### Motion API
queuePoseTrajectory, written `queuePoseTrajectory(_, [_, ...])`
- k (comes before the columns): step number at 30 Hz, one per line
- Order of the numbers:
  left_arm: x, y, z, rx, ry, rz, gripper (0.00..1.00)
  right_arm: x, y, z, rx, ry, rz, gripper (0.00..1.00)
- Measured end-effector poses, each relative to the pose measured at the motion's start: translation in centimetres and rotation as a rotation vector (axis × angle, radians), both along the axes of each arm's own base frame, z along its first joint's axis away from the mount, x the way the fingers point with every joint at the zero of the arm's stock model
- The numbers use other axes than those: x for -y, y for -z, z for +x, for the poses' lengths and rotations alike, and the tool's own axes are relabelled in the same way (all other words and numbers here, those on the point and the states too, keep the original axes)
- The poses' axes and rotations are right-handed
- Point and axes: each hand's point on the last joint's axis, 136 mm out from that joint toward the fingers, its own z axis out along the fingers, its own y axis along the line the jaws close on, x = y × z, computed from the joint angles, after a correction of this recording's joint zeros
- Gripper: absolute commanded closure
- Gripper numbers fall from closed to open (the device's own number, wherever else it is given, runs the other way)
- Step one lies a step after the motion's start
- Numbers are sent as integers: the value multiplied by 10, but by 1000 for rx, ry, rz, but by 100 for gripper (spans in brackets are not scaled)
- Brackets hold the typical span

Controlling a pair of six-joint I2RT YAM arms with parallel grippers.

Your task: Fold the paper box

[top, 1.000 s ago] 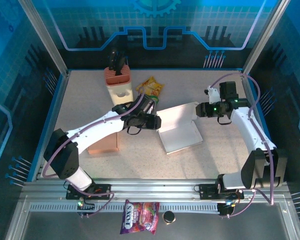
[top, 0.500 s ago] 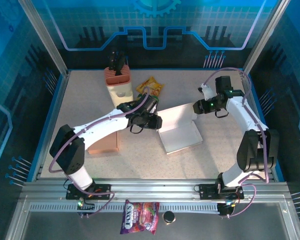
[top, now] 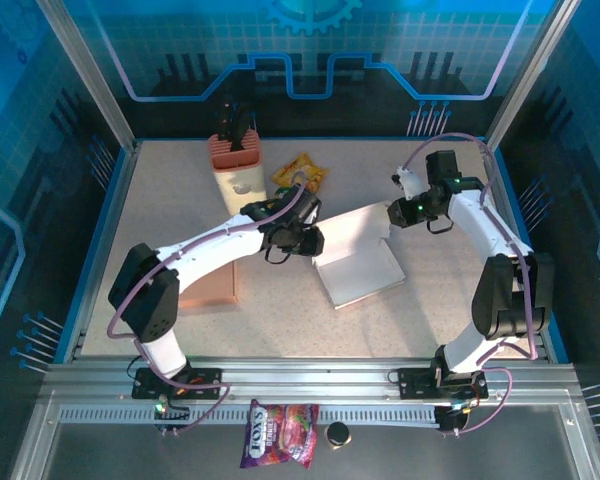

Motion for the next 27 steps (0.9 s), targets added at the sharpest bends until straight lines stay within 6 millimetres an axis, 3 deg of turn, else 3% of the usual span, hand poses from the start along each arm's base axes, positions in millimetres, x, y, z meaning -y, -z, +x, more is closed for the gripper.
queuePoseTrajectory(3, [-1,3,2,1,-1,9,80,-2,1,0,1,-3,-16,94])
queuePoseTrajectory(9, [-5,-1,10,25,-1,21,100,0,1,3,13,4,-39,91])
queuePoseTrajectory(14, [-8,-5,17,39,17,35,100,0,1,3,16,9,-39,93])
queuePoseTrajectory(17, [-9,-8,22,55,32,44,100,0,1,3,13,14,-34,86])
queuePoseTrajectory(23, [-17,-8,29,87,105,81,100,0,-8,2,39,35,-15,63])
queuePoseTrajectory(27, [-26,-8,34,99,164,92,100,2,-16,0,66,51,13,56])
